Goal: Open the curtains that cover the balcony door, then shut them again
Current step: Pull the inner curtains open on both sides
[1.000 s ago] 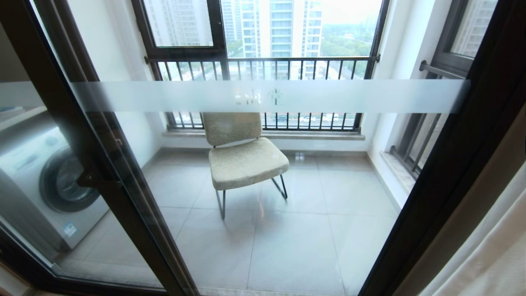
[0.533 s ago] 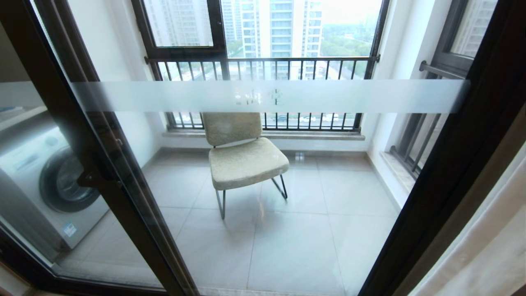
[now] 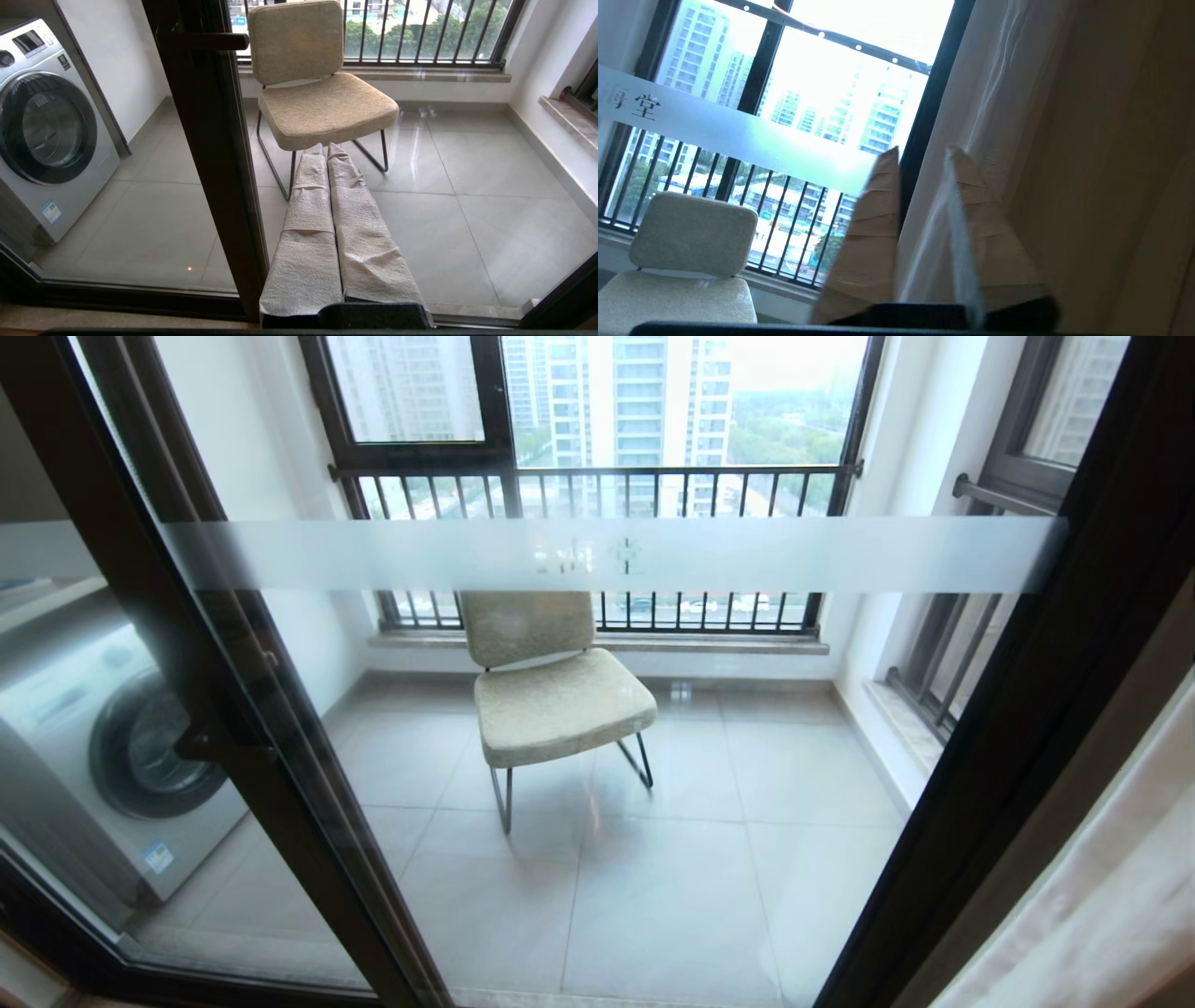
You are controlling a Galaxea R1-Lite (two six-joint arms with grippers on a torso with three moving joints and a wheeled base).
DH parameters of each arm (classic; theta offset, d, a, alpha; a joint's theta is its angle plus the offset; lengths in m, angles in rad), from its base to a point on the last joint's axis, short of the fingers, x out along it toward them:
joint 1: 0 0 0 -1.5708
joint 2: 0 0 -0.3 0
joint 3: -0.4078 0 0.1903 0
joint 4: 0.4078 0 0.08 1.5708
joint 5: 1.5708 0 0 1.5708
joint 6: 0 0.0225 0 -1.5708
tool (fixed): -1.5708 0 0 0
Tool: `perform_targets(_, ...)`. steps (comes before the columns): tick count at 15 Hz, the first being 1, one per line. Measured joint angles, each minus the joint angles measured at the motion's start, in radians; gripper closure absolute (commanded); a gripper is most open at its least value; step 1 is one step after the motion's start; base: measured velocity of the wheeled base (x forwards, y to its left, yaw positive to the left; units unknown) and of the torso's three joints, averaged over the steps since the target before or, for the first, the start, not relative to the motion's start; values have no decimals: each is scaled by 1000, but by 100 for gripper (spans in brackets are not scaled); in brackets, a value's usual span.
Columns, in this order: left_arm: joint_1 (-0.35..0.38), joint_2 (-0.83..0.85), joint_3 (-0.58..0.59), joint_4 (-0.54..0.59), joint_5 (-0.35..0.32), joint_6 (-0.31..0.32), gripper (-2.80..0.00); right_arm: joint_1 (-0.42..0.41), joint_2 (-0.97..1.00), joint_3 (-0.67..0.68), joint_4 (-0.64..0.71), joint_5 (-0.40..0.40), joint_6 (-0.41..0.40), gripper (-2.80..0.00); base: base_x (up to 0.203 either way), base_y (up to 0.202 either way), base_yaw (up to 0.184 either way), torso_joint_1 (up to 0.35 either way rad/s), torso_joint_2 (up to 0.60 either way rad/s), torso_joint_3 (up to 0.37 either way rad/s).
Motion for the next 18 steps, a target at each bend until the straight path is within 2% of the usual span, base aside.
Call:
perform_targets(4, 0, 0, 0, 0, 0, 0, 0, 30, -34, 0, 68, 4, -1, 0, 0, 0, 0, 0, 0, 0)
perform_targets(6, 0, 0, 0, 0, -1, 0, 0, 30, -48, 0, 169, 6, 5, 0, 0, 0, 0, 0, 0, 0)
perform_targets(8, 0, 0, 0, 0, 0, -1, 0, 19, -82, 0, 352, 8, 30, 0, 0, 0, 0, 0, 0, 0)
perform_targets(12, 0, 0, 0, 0, 0, 0, 0, 2, -200, 0, 828, 7, 76, 0, 0, 0, 0, 0, 0, 0)
perform_targets(14, 0, 0, 0, 0, 0, 0, 0, -1, -247, 0, 972, 3, 143, 0, 0, 0, 0, 0, 0, 0)
perform_targets(16, 0, 0, 0, 0, 0, 0, 0, -2, -272, 0, 998, -6, 201, 0, 0, 0, 0, 0, 0, 0)
perform_targets(18, 0, 0, 0, 0, 0, 0, 0, -3, -283, 0, 998, -9, 213, 0, 0, 0, 0, 0, 0, 0)
